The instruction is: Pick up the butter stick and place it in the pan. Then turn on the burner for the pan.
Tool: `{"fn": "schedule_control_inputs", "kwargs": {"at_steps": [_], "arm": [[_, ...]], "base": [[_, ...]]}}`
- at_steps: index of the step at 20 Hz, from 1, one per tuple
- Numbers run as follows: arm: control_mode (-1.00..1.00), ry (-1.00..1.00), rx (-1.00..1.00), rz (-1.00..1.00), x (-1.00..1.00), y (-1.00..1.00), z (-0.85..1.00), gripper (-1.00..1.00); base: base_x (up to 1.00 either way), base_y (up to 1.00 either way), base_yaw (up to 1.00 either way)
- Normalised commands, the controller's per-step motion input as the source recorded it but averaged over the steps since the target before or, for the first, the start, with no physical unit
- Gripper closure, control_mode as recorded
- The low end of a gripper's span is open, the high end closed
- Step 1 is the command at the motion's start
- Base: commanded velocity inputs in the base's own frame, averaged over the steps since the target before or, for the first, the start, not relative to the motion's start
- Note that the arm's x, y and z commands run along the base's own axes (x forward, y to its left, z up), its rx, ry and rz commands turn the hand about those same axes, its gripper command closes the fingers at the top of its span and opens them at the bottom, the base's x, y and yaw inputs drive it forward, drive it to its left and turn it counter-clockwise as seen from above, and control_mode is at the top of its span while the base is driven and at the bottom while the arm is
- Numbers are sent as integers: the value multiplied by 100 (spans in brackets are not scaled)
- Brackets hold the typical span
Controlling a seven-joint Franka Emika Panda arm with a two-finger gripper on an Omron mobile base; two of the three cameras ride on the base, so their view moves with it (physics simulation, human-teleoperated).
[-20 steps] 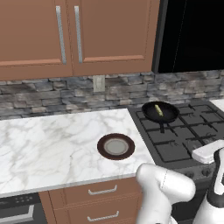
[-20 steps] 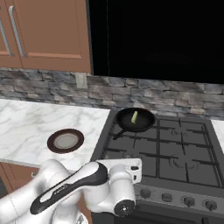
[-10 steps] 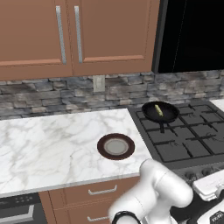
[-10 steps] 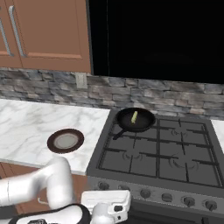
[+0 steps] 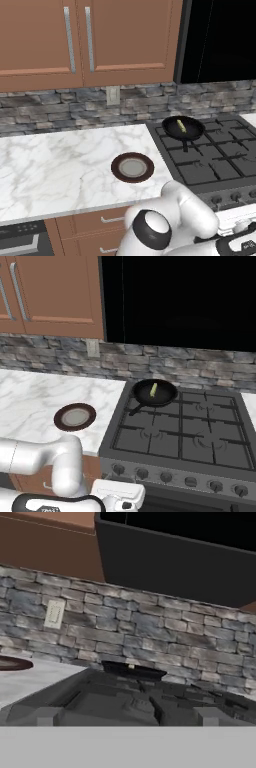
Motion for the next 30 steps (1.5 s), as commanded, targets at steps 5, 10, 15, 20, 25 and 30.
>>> {"fn": "schedule_control_inputs", "kwargs": {"at_steps": [5,10,15,20,25,30], "arm": [[-100,-3,0,0,0,-47,-31,-100],[-100,0,-6,0,0,-34,-33,-100],[-100,0,-8,4,3,-15,-35,-100],[-100,0,-9,3,17,-6,-37,-100],[-100,0,-2,3,17,-21,-27,-100],[-100,0,0,0,10,-23,-19,-100]], "base": [[0,0,0],[0,0,0],[0,0,0],[0,0,0],[0,0,0],[0,0,0]]}}
